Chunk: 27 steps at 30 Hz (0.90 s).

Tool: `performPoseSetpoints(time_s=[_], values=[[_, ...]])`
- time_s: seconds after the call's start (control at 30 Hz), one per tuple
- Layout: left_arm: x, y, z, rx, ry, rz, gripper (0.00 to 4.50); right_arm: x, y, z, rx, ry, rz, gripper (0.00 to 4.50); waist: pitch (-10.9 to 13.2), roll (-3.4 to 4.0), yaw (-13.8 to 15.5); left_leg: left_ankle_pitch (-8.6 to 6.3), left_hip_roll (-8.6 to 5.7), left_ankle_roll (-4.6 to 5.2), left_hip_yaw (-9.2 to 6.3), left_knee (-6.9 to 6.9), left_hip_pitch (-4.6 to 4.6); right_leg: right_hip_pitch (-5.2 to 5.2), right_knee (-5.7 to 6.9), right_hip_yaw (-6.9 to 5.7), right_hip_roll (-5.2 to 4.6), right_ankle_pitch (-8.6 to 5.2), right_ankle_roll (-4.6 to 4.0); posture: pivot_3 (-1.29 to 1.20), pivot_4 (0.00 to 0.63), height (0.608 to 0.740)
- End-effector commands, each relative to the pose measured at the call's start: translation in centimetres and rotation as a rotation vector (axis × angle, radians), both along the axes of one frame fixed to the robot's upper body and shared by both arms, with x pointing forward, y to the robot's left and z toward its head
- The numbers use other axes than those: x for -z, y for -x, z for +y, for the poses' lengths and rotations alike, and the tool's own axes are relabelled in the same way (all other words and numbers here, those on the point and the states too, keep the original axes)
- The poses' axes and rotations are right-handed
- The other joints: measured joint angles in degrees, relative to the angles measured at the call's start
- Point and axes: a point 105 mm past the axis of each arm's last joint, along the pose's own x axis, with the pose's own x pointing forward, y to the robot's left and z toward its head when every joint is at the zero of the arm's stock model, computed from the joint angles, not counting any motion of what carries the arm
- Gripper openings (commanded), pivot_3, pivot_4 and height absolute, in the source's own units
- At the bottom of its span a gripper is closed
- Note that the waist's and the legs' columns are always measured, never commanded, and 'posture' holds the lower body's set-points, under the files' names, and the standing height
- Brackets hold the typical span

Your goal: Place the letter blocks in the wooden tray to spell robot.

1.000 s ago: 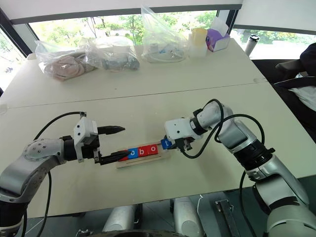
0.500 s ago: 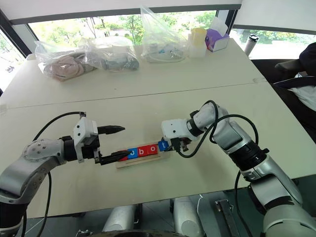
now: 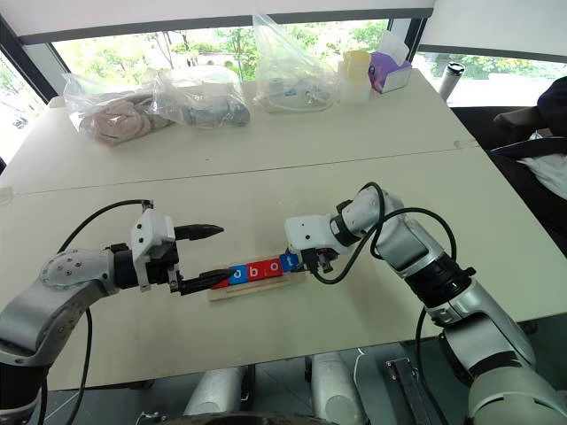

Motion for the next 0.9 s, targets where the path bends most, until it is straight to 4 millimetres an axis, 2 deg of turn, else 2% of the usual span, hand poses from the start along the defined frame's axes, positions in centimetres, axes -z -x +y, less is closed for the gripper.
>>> performPoseSetpoints(time_s=[0.03,0.23,0.3,0.33,0.37,0.43,0.47,0.63,0.77,0.9], values=[[-1.1,0.3,0.0,0.003,-0.002,-0.048,4.5,0.0,0.1,0.3,-0.005,-0.008,-0.003,1.14,0.0,0.0,-0.01,0.0,0.0,0.0,0.0,0.0,0.0,0.0,0.01,0.0,0.0,0.0,0.0,0.0,0.15,0.74],[-1.2,0.3,-0.1,0.002,-0.001,-0.051,4.5,0.1,0.0,0.3,-0.002,-0.009,0.001,1.14,0.0,0.0,-0.03,0.0,0.0,0.0,0.0,0.02,0.03,0.0,0.08,0.0,0.0,-0.01,0.0,0.0,0.15,0.74],[-1.2,0.3,-0.1,0.001,-0.001,-0.051,4.5,0.1,0.0,0.4,0.0,-0.011,0.002,2.17,0.0,0.0,-0.04,0.0,0.0,0.0,0.0,0.02,0.03,-0.01,0.09,0.0,0.01,-0.01,0.0,0.0,0.15,0.74],[-1.2,0.3,-0.1,0.001,-0.001,-0.052,4.5,0.2,0.0,0.4,0.0,-0.012,0.002,2.47,0.0,0.0,-0.04,0.0,0.0,0.0,0.0,0.02,0.04,-0.01,0.1,0.0,0.01,-0.01,0.0,0.0,0.15,0.74],[-1.3,0.3,-0.1,0.0,-0.001,-0.052,4.5,0.2,0.0,0.5,0.0,-0.012,0.003,3.06,0.0,0.0,-0.04,0.0,0.0,0.0,0.0,0.02,0.04,-0.01,0.1,0.0,0.01,-0.01,0.0,0.0,0.15,0.74],[-1.3,0.3,-0.1,-0.001,-0.002,-0.052,4.5,0.2,0.0,0.5,0.0,-0.015,0.003,3.83,0.0,0.0,-0.04,0.0,0.0,0.0,0.0,0.02,0.04,-0.01,0.1,0.0,0.01,-0.01,0.0,0.0,0.15,0.74],[-1.3,0.3,-0.1,-0.001,-0.002,-0.052,4.5,0.2,0.0,0.5,0.0,-0.015,0.003,4.35,0.0,0.0,-0.04,0.0,0.0,0.0,0.0,0.02,0.04,-0.01,0.1,0.0,0.01,-0.01,0.0,0.0,0.15,0.74],[-1.3,0.3,0.0,-0.002,-0.002,-0.051,4.5,-0.1,-0.2,0.6,0.004,-0.023,-0.007,4.45,0.0,0.0,-0.04,0.0,0.0,0.0,0.0,0.03,0.04,-0.01,0.11,0.0,0.01,-0.01,0.0,0.0,0.15,0.74],[-1.3,0.3,0.0,-0.001,-0.001,-0.049,4.5,-1.7,-0.6,0.6,0.036,-0.067,-0.028,4.45,0.0,0.0,-0.04,0.0,0.0,0.0,0.0,0.03,0.04,-0.01,0.12,0.0,0.01,-0.01,0.0,0.0,0.15,0.74],[-1.5,0.3,0.1,-0.015,0.007,-0.05,4.5,-3.0,-0.4,-0.3,0.076,-0.096,-0.046,4.45,0.0,0.0,0.01,0.0,0.0,-0.01,0.0,0.03,0.04,-0.01,0.13,0.0,0.0,-0.01,0.0,0.0,0.15,0.74]])
